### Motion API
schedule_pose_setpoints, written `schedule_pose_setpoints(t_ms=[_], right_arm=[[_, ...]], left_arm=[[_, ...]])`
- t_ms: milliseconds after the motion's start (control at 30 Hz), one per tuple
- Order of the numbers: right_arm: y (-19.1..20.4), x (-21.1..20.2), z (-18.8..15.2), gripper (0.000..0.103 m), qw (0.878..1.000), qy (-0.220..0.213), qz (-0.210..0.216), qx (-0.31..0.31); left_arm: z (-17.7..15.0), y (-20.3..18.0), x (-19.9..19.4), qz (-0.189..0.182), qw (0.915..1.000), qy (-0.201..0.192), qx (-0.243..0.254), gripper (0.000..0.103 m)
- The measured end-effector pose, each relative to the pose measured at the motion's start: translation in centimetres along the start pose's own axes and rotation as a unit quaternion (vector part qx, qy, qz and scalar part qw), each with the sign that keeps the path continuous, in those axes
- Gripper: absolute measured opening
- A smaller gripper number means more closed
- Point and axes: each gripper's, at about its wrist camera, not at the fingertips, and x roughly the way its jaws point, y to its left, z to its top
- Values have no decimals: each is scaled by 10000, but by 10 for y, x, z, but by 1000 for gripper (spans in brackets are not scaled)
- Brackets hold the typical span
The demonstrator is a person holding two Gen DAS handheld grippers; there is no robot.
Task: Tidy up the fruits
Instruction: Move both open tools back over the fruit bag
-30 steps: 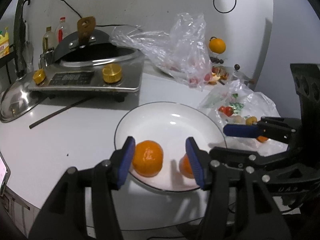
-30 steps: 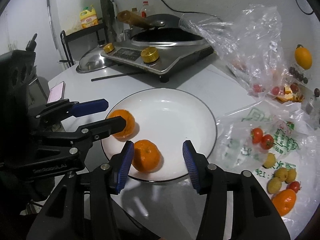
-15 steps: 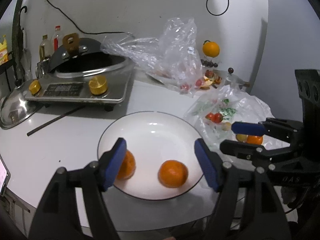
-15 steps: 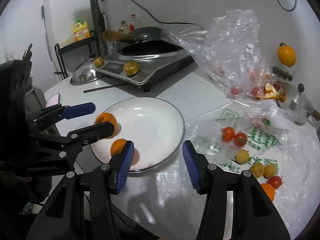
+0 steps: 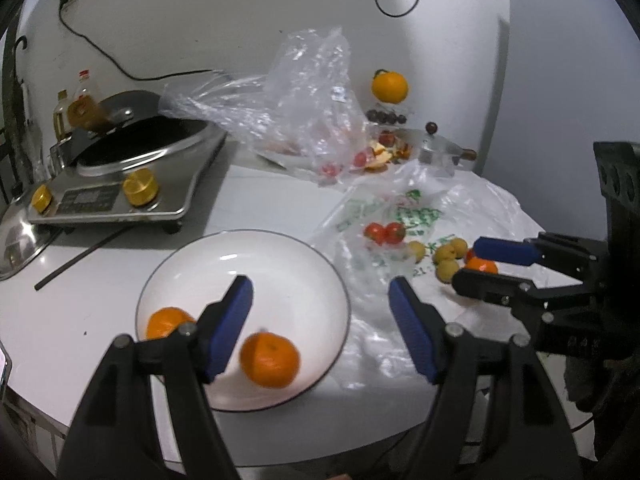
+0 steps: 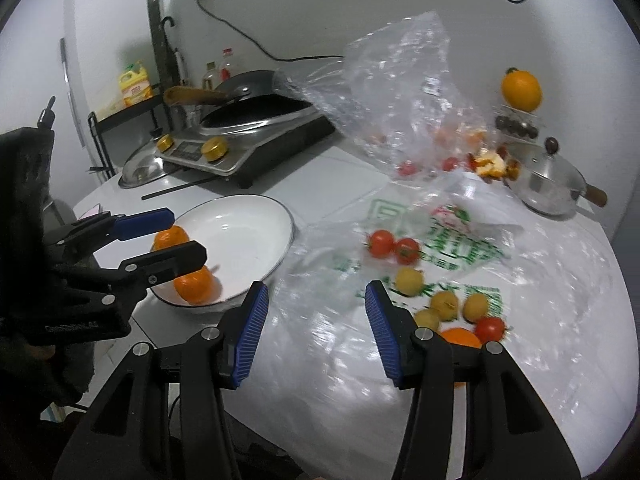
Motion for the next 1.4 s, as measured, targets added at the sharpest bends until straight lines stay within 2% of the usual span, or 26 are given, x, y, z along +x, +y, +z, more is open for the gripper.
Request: schedule_pose_setpoints(t_ms=[533,900,1100,1400], right_arm=[[-58,-27,-23,54,9985,-201,-404,310],[-95,-41,-42,54,9970,-223,-469,569],[-111,-44,-50,54,9964,-236,-455,676],[-130,-46,-59,53,9959,-284,-462,726]], left_arm=[[5,-60,14,-124,9993,148,325,72],[8,-102,31,-256,9977,324,541,72],[9,-126,45,-492,9948,484,751,72],[12,-152,66,-628,9907,639,1022,72]])
